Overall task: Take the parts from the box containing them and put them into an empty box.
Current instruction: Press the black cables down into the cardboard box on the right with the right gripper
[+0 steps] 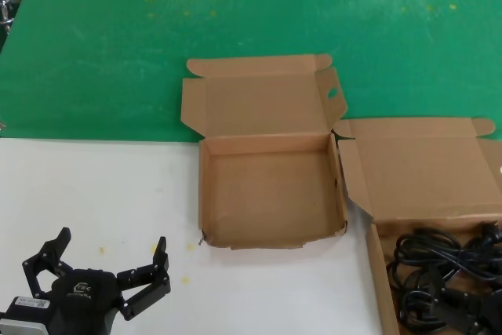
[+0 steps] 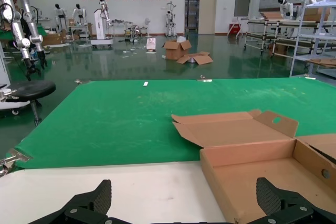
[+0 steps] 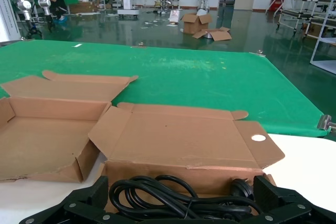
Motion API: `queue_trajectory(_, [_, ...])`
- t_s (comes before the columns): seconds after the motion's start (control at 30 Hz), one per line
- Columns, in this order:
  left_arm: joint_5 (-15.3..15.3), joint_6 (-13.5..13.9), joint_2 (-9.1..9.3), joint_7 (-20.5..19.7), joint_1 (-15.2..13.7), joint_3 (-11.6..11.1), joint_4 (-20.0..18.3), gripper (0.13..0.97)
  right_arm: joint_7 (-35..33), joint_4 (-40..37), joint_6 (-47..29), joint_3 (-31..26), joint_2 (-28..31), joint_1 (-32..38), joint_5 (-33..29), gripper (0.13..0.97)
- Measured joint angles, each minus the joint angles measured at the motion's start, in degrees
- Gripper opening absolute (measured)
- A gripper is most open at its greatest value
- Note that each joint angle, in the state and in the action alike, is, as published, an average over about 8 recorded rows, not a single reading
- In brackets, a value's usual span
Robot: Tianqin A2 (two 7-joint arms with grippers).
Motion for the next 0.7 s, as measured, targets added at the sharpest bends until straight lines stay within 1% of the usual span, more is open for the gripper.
queue_trajectory(0.7, [0.0, 0.0, 0.0, 0.0, 0.0, 0.0, 0.0, 0.957, 0.0, 0.0, 0.0, 0.0, 0.0, 0.0, 0.0, 0.966])
